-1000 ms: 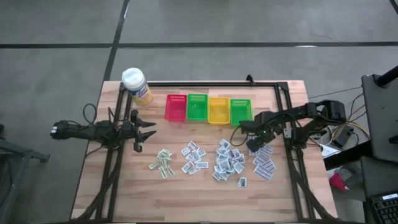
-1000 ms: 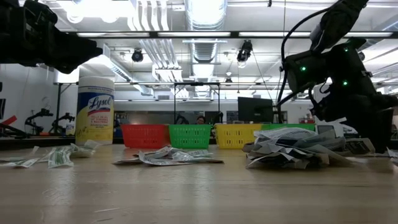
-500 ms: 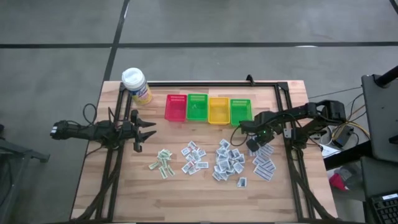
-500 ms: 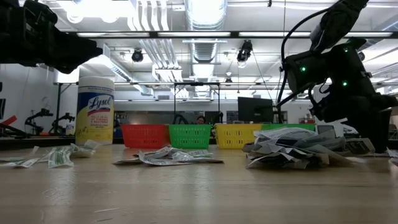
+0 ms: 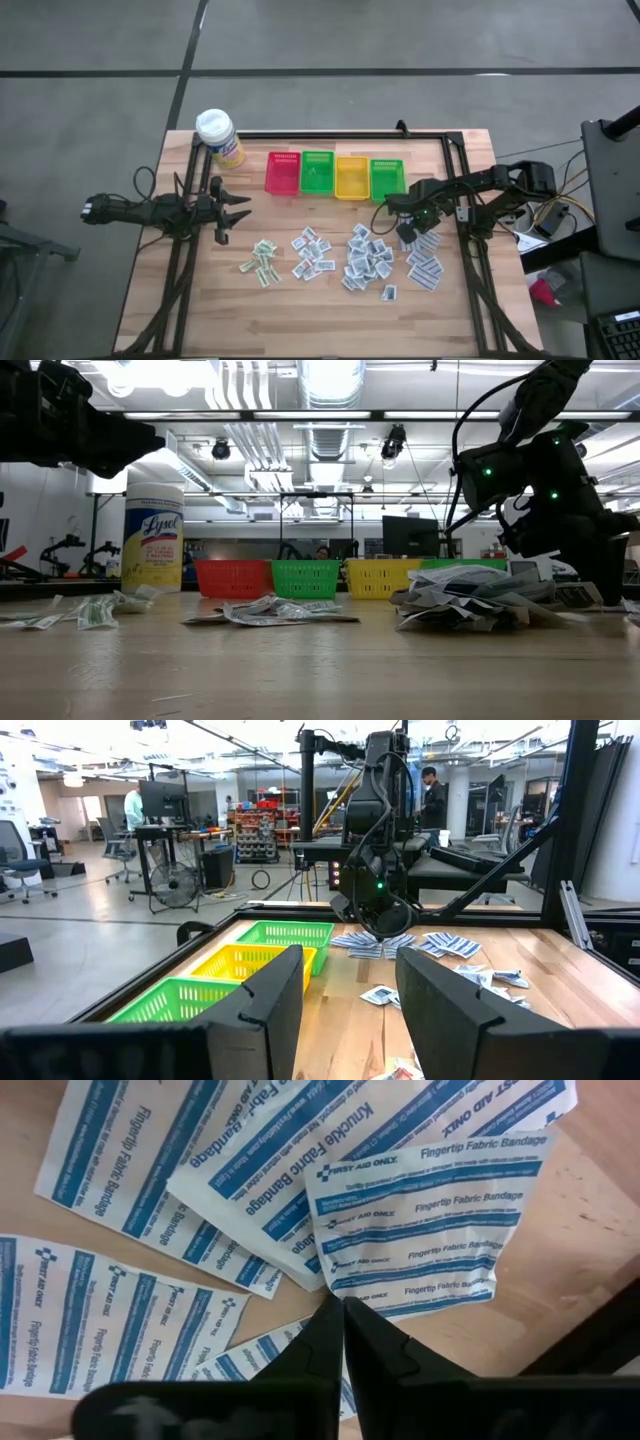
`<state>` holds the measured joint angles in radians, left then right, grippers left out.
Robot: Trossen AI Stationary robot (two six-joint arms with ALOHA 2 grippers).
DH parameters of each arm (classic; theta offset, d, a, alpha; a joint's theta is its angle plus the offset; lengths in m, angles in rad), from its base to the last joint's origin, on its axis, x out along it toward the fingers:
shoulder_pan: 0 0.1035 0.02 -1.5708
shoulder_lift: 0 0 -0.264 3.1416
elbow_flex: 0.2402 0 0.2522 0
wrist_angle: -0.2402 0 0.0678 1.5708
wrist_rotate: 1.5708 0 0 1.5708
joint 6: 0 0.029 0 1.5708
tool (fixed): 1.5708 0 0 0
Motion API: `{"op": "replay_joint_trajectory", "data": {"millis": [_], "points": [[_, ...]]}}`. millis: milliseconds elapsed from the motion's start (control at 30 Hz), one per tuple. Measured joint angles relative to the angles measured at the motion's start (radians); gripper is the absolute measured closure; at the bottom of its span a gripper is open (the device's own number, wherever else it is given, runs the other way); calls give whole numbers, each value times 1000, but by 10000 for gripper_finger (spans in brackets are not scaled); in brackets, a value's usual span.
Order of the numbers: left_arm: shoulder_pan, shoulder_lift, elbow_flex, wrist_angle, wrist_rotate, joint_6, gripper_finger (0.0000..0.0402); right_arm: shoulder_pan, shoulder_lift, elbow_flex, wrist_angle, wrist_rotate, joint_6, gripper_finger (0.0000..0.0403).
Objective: Pick & Place First Aid Supplies
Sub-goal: Put the blue bandage into the right green bin
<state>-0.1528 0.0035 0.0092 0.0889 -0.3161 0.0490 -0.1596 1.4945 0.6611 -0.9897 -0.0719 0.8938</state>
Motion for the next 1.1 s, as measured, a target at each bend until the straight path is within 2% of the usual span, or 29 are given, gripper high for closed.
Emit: {"op": "replay_joint_trajectory", "data": {"millis": [233,600,1100], "points": [[0,0,0,0,0,0,243,0,-3,24,-25,-4,24,394],[0,0,0,0,0,0,243,0,-16,113,-173,-11,24,394],[0,0,0,0,0,0,243,0,-136,329,-316,-7,30,394]]}}
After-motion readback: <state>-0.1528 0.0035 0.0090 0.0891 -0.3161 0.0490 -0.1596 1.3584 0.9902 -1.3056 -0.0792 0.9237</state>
